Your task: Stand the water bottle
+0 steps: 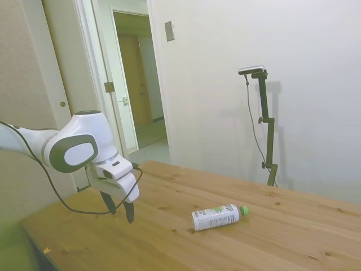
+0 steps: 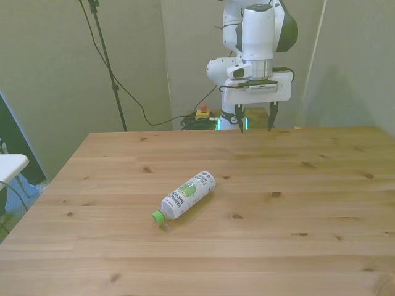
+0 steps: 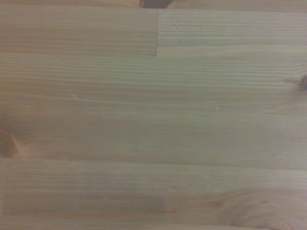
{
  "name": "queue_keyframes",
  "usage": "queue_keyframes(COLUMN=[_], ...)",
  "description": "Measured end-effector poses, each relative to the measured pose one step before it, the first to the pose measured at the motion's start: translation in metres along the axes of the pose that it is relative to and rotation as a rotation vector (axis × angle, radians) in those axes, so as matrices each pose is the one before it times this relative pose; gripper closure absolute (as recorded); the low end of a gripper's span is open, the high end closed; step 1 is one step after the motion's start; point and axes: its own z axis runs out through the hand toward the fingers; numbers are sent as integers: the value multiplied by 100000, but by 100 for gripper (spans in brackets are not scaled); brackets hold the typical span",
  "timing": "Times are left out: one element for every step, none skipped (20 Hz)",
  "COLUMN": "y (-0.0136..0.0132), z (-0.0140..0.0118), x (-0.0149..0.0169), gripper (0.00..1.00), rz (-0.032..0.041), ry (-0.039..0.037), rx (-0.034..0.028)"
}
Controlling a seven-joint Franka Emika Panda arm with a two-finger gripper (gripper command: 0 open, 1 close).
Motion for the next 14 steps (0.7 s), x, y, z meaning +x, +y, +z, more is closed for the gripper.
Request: queue_keyframes(y=[-11,5,16,45,27,51,-20,-140,-234,-384,-463,-449,-442,-538], z=[19,38,-15,-165,-475,-681,-857,-860,-821,-749,-451,-134,111,275], x=[15,1,89,315,686,995,1319,1450,1643,1911,1912,1951,1995,1975], gripper=[0,0,0,0,0,0,0,0,0,0,0,0,0,0], rz=[-76,-210,-221,442,1269,1932,1971,2086,2422,2839,2851,2590,2684,2831], ry=[27,96,302,370,752,1095,1341,1431,1655,1709,1425,1087,1165,1388], rx=[-93,-247,-288,233,823,1084,1303,1230,1051,927,611,124,-266,-470])
